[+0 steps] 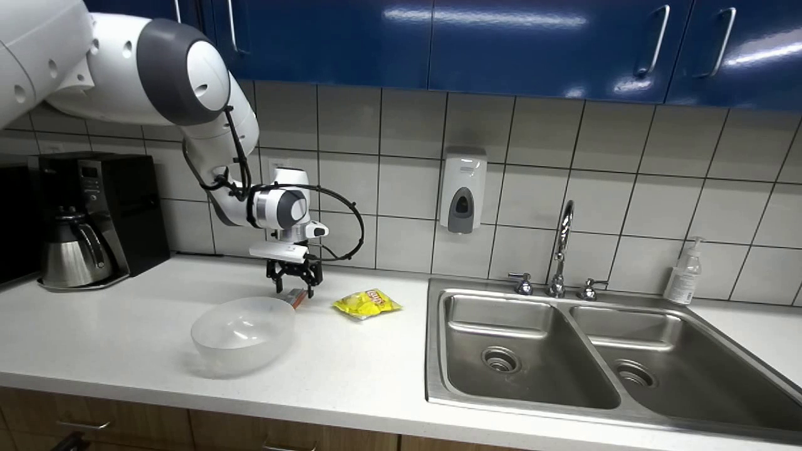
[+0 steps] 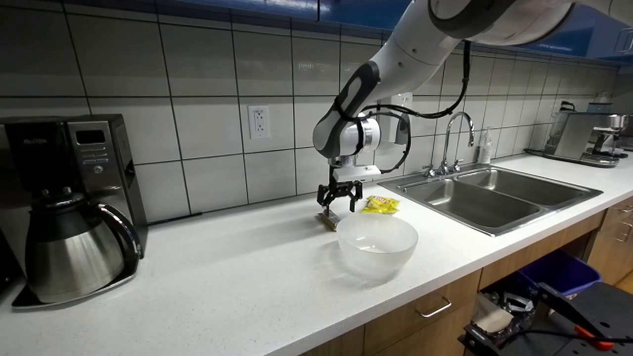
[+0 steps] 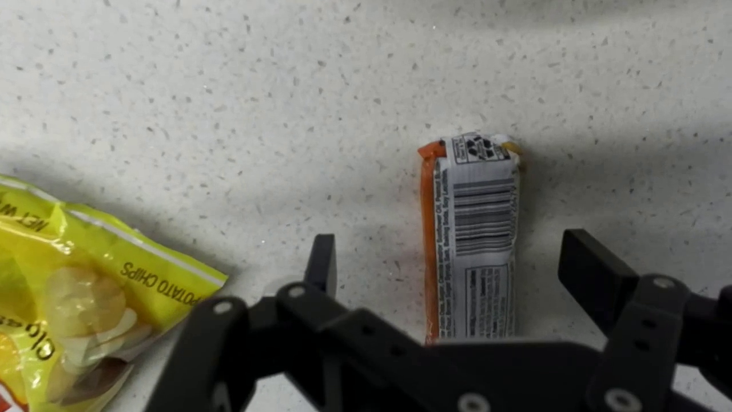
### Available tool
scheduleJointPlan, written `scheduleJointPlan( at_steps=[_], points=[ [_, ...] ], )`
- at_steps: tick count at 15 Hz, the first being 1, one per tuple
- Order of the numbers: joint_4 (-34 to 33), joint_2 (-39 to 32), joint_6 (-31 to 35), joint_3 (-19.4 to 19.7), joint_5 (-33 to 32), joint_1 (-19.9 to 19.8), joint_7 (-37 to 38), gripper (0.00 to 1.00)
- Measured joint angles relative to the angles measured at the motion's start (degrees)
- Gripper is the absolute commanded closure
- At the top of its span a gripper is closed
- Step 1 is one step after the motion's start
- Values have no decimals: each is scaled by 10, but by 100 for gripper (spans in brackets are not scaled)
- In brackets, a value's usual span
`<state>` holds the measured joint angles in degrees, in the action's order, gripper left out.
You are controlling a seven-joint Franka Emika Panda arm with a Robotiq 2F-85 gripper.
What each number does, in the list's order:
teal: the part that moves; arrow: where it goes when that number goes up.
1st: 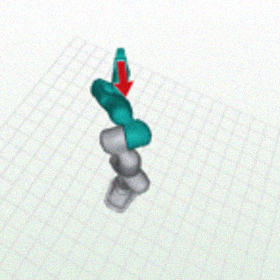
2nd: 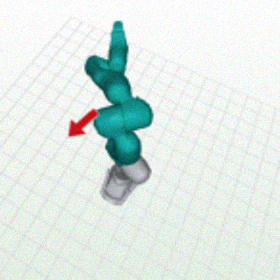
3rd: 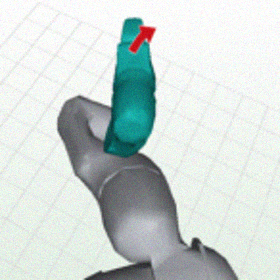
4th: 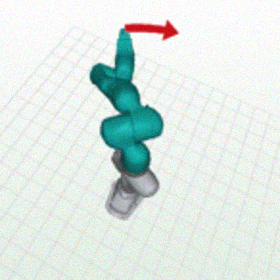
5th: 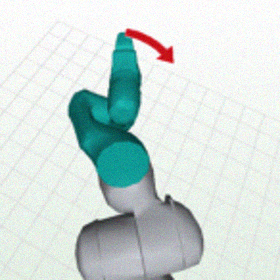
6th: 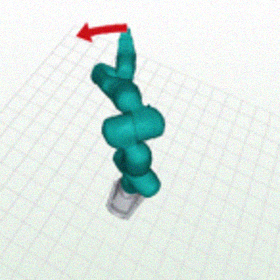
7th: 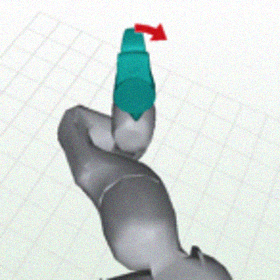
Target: Pick up the white and yellow rectangular packet and put it in the clear bowl
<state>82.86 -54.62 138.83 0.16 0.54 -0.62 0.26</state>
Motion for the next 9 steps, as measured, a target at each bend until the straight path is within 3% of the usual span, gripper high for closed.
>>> scheduleJointPlan(
  at_steps=[8,9],
  points=[
    [-54,-43,0,0,6,2,16,0],
    [-59,-47,0,0,6,2,16,25]
  ],
)
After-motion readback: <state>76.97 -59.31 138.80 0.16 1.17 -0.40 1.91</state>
